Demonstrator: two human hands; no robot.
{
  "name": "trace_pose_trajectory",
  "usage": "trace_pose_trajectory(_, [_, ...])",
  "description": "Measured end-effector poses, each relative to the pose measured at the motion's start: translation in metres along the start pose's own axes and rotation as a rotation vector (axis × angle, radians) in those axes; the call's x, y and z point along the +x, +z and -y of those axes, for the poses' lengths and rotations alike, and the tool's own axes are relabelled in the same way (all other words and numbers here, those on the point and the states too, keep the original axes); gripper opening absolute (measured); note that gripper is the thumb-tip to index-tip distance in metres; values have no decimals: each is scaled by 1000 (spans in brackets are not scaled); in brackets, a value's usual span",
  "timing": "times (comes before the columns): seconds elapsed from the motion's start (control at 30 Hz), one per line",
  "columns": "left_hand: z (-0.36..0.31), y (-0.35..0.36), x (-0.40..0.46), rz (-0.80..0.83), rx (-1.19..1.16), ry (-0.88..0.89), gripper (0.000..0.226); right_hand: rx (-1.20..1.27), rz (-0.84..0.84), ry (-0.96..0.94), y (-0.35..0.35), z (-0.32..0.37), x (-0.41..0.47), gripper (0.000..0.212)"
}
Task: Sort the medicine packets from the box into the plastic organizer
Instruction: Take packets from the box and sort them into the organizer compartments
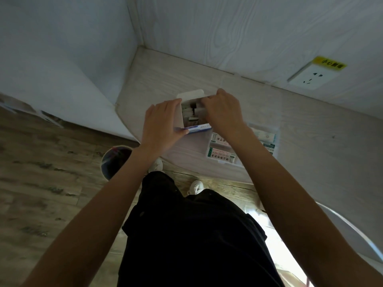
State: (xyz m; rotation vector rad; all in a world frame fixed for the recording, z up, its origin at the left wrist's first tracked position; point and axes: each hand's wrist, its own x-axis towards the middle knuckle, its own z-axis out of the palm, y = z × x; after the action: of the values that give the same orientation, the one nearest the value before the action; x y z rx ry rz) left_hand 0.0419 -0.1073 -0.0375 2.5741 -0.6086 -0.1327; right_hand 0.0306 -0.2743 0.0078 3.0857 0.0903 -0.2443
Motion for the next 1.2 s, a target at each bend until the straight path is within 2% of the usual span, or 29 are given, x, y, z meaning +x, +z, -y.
trace_pose_trajectory(0.47, [-1,0,1,-20,7,-23,80,72,20,-131,1,0,3,22])
trace_pose_trajectory(0.6, [-1,-1,1,-10,10,-26,80,93,35,-113,3,1,3,18])
trace_pose_trajectory(0.7, [-3,-2,2,-6,25,-30,80,132,-29,-69,-4,-5,-3,20])
trace_pose_trajectory(0.87, [-6,-4,3,9,72,-33,81,363,-262,80,-18,-20,-17,17])
trace_pose_trajectory(0.97, [-7,-5,3,44,117,-39,89,559,-416,202,-18,-25,-26,17])
trace_pose_trajectory(1.03, [-11,-9,2,2,88,-23,92,702,-482,267,-16,-29,-31,15])
trace_pose_trajectory(1.13, [-28,-25,3,-164,-93,134,75,1005,-462,307,-18,-37,-42,7])
trace_pose_trajectory(1.2, [-47,-39,4,-148,-179,254,65,1151,-373,291,-20,-42,-55,4])
